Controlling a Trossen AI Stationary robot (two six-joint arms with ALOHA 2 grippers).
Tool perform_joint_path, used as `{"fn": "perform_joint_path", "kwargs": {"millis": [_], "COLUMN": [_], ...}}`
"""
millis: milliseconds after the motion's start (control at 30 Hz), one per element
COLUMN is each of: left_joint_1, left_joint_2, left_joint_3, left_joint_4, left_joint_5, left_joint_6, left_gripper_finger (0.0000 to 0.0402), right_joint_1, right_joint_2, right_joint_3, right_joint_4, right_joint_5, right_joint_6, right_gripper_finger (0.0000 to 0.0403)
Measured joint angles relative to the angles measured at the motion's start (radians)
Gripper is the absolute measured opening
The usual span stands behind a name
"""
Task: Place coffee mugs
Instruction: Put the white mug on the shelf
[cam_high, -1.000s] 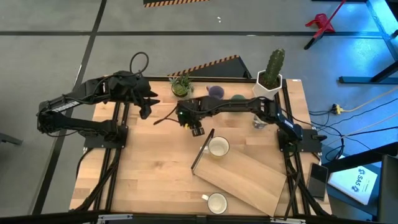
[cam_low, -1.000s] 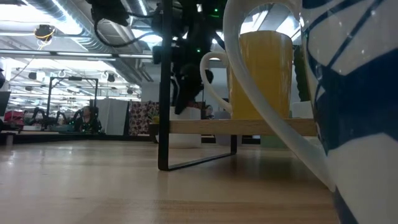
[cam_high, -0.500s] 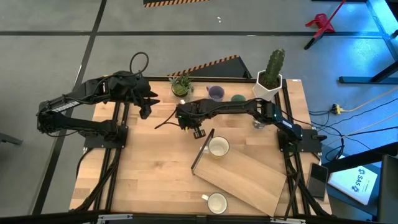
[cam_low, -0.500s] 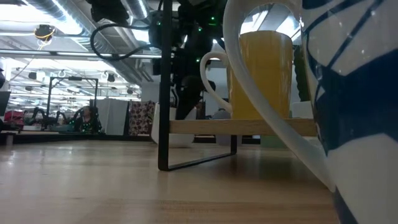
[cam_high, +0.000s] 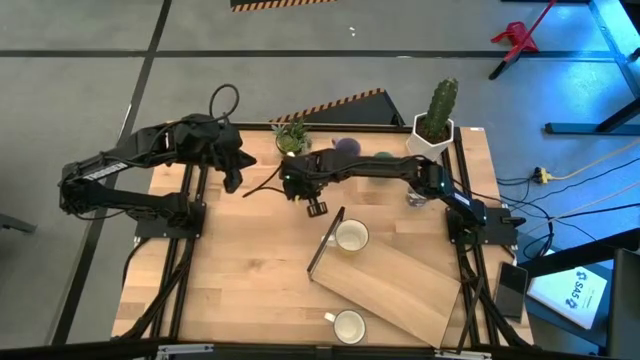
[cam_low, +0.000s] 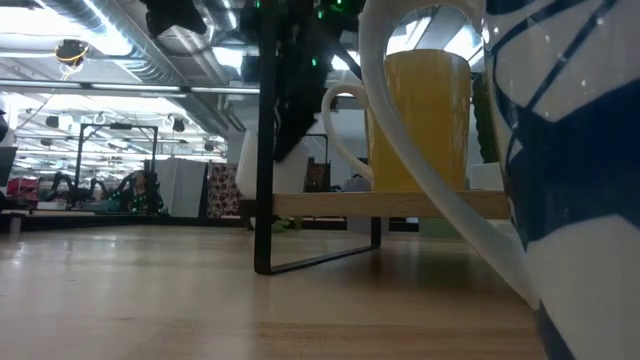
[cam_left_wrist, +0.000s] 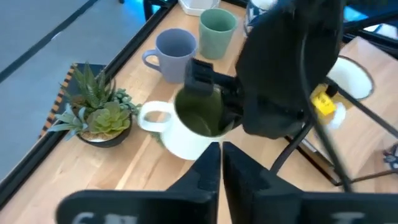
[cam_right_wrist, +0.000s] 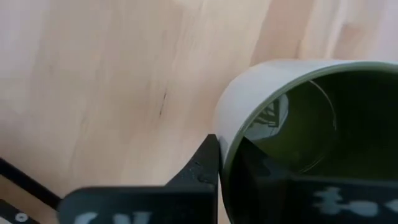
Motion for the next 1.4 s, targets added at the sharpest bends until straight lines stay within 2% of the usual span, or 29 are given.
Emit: {"fn": "perform_joint_path", "kwargs": {"millis": [133, 200, 333, 400, 467, 633, 700, 800, 967, 1267, 1400], "left_joint_1": [0.000, -0.001, -0.002, -0.002, -0.002, -0.007, -0.024, -0.059, -0.098, -0.134, -0.157], "left_joint_2": [-0.016, -0.030, -0.065, -0.081, -0.094, -0.098, -0.088, -0.067, -0.056, -0.031, -0.034], "left_joint_3": [0.000, 0.000, 0.001, 0.001, 0.001, 0.001, 0.001, 0.001, 0.001, -0.001, -0.060], "left_joint_4": [0.000, 0.000, -0.003, -0.003, -0.004, -0.005, -0.003, 0.001, 0.002, 0.009, 0.121], "left_joint_5": [0.008, 0.014, 0.032, 0.051, 0.098, 0.287, 0.313, 0.284, 0.148, 0.136, 0.149], "left_joint_6": [-0.005, -0.006, 0.002, 0.016, 0.030, 0.069, 0.082, 0.080, 0.074, 0.058, 0.044], "left_gripper_finger": [0.0007, 0.0005, 0.0005, 0.0015, 0.0030, 0.0078, 0.0098, 0.0121, 0.0137, 0.0136, 0.0136], "right_joint_1": [0.000, -0.002, -0.011, -0.011, -0.011, 0.001, 0.012, 0.040, 0.105, 0.328, 0.454], "right_joint_2": [-0.004, -0.049, -0.133, -0.173, -0.208, -0.302, -0.340, -0.385, -0.462, -0.534, -0.541], "right_joint_3": [0.118, 0.090, 0.090, 0.093, 0.093, 0.092, 0.092, 0.092, 0.092, 0.080, 0.073], "right_joint_4": [-0.083, -0.064, -0.136, -0.161, -0.189, -0.264, -0.301, -0.349, -0.439, -0.480, -0.476], "right_joint_5": [0.018, 0.029, 0.040, 0.092, 0.133, 0.183, 0.207, 0.240, 0.266, 0.331, 0.333], "right_joint_6": [-0.007, -0.007, 0.025, 0.041, 0.053, 0.112, 0.145, 0.193, 0.308, 0.572, 0.696], "right_gripper_finger": [0.0002, 0.0002, 0.0001, 0.0001, 0.0001, 0.0001, 0.0001, 0.0001, 0.0000, 0.0000, 0.0000]}}
